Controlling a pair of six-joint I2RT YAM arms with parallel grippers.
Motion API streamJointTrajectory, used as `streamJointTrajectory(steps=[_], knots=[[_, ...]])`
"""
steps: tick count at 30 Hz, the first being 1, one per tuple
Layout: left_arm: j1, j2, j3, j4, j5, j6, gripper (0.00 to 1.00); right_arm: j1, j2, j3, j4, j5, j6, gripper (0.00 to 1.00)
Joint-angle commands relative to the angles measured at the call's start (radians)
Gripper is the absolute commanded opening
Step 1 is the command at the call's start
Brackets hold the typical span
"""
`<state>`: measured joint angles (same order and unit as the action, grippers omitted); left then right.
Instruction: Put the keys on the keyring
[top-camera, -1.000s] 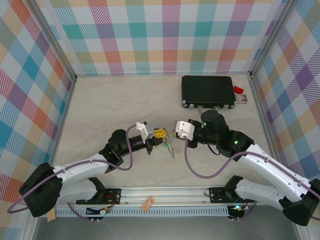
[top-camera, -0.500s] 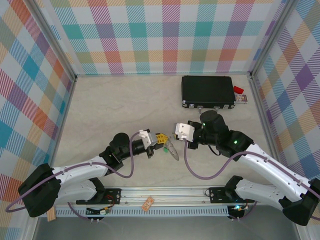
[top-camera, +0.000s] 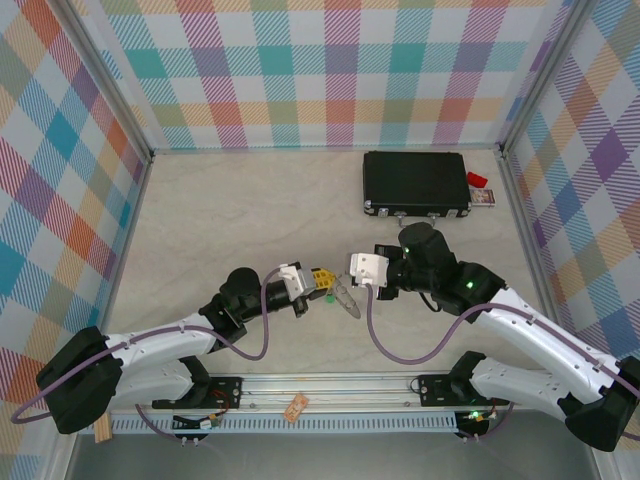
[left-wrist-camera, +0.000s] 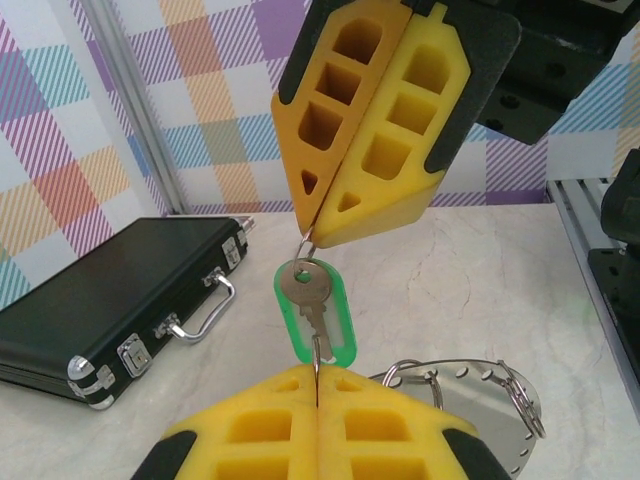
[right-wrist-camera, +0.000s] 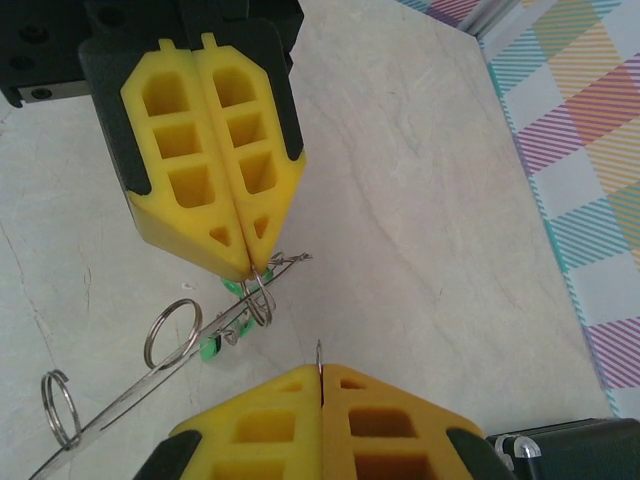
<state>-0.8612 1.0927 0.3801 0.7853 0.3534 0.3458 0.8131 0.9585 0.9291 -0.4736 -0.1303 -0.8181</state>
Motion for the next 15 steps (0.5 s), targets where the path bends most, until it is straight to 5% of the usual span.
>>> streamJointTrajectory(steps=[1,15], knots=[[-0.015,-0.014,-0.006,0.055,0.004,0.027,0.00,0.009,-0.006,-0.006,-0.010,-0.014,-0.026,0.00],[-0.015,-0.021,0.003,0.033,0.002,0.014,0.00,0.041,0.017,-0.006,-0.032,-0.004,-0.053,0.00]])
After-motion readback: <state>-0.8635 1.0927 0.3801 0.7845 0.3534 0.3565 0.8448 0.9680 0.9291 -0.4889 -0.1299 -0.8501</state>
